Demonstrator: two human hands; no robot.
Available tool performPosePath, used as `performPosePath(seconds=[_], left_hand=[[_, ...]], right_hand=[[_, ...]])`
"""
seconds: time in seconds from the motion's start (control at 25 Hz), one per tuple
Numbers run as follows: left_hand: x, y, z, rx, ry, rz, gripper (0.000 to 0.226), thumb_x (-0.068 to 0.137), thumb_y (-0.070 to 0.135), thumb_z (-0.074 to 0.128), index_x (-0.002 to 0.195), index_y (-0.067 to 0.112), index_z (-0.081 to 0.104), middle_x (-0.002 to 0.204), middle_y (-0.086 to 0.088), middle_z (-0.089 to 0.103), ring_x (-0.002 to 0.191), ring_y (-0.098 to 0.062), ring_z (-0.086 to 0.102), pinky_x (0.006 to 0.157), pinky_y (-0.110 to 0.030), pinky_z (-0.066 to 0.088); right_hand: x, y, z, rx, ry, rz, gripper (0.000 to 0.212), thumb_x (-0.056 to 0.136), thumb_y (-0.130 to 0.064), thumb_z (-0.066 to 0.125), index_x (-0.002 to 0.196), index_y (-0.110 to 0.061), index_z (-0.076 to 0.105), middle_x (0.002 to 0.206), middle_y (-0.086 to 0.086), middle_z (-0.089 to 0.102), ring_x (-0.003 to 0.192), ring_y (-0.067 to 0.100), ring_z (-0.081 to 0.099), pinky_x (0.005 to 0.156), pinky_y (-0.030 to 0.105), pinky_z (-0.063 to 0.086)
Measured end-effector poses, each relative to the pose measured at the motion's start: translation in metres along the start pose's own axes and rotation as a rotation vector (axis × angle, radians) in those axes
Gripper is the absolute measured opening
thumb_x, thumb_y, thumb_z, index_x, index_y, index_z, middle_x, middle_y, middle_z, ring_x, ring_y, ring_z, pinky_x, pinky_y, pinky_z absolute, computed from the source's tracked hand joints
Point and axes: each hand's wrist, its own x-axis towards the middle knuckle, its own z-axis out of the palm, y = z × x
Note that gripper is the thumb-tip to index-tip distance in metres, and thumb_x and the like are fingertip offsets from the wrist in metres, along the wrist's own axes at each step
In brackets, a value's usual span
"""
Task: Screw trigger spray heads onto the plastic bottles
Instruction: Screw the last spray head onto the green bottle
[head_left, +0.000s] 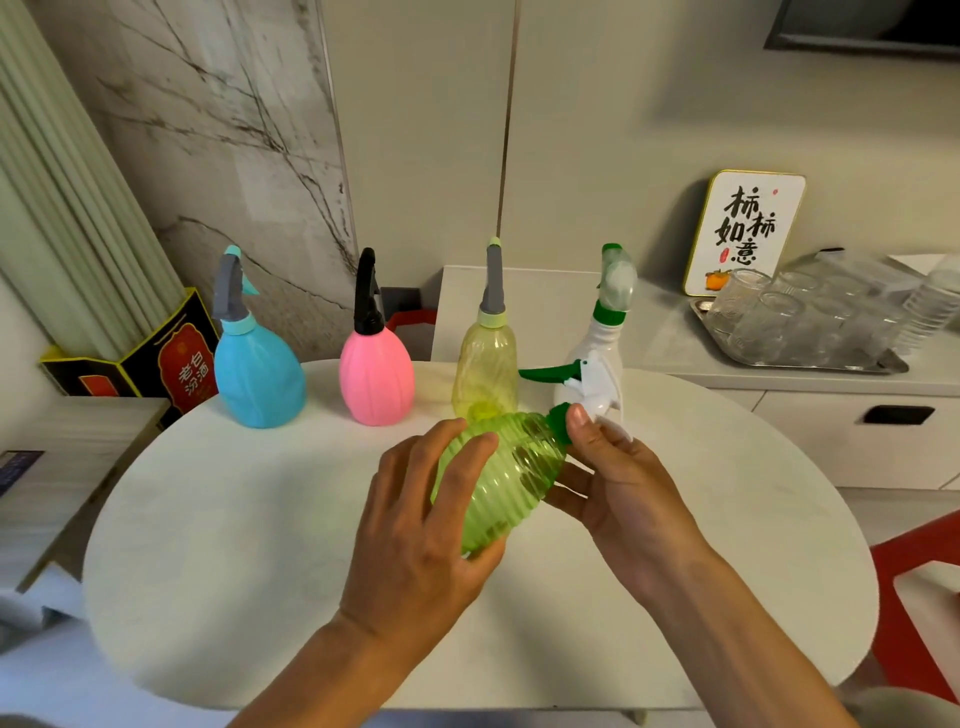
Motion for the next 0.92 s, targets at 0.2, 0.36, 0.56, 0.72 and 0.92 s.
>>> performPosePath(seconds=[0.2, 0.36, 0.56, 0.72, 0.92], left_hand=[[0.003, 0.002, -0.002, 0.039, -0.017, 0.049, 0.09, 0.062, 0.032, 0.09, 0.134, 0.017, 0.04, 0.13, -0.019, 0.056, 0.112, -0.037, 0.053, 0.088, -0.046, 0.052], [0.012, 0.0, -0.013, -0.512, -0.172, -0.242, 0.087, 0.059, 0.052, 0.086, 0.132, 0.037, 0.041, 0.134, 0.013, 0.049, 0.121, -0.012, 0.051, 0.094, -0.02, 0.046], [0.016, -0.005, -0.016, -1.266, -0.502, -0.635, 0.063, 0.055, 0.034, 0.091, 0.111, 0.041, 0.063, 0.107, 0.007, 0.072, 0.095, -0.014, 0.07, 0.072, -0.024, 0.056], [0.011, -0.003, -0.013, -1.172, -0.513, -0.656, 0.061, 0.056, 0.032, 0.091, 0.11, 0.041, 0.065, 0.103, 0.009, 0.074, 0.091, -0.011, 0.071, 0.07, -0.022, 0.056], [0.01, -0.006, -0.011, -1.132, -0.502, -0.669, 0.08, 0.047, 0.032, 0.097, 0.114, 0.043, 0.055, 0.104, 0.011, 0.071, 0.09, -0.014, 0.072, 0.068, -0.027, 0.058]], right_hand=[[-0.001, 0.005, 0.003, 0.044, -0.057, -0.031, 0.034, 0.085, -0.037, 0.069, 0.115, -0.024, 0.073, 0.115, 0.007, 0.075, 0.1, 0.022, 0.072, 0.076, 0.031, 0.058], [0.002, -0.002, -0.005, 0.072, -0.076, -0.146, 0.023, 0.086, -0.026, 0.067, 0.107, -0.019, 0.074, 0.116, 0.012, 0.074, 0.106, 0.026, 0.069, 0.081, 0.035, 0.057], [0.001, -0.016, -0.008, 0.155, -0.355, -0.174, 0.037, 0.093, -0.023, 0.063, 0.126, -0.006, 0.059, 0.122, 0.016, 0.066, 0.122, 0.029, 0.057, 0.102, 0.039, 0.045], [0.001, -0.005, 0.0, 0.121, -0.234, -0.117, 0.024, 0.091, -0.019, 0.063, 0.112, -0.008, 0.065, 0.106, 0.011, 0.071, 0.106, 0.024, 0.065, 0.088, 0.032, 0.053], [0.0, -0.002, 0.006, 0.119, -0.174, -0.14, 0.018, 0.089, -0.019, 0.063, 0.104, -0.01, 0.068, 0.099, 0.011, 0.071, 0.098, 0.023, 0.066, 0.085, 0.033, 0.055]])
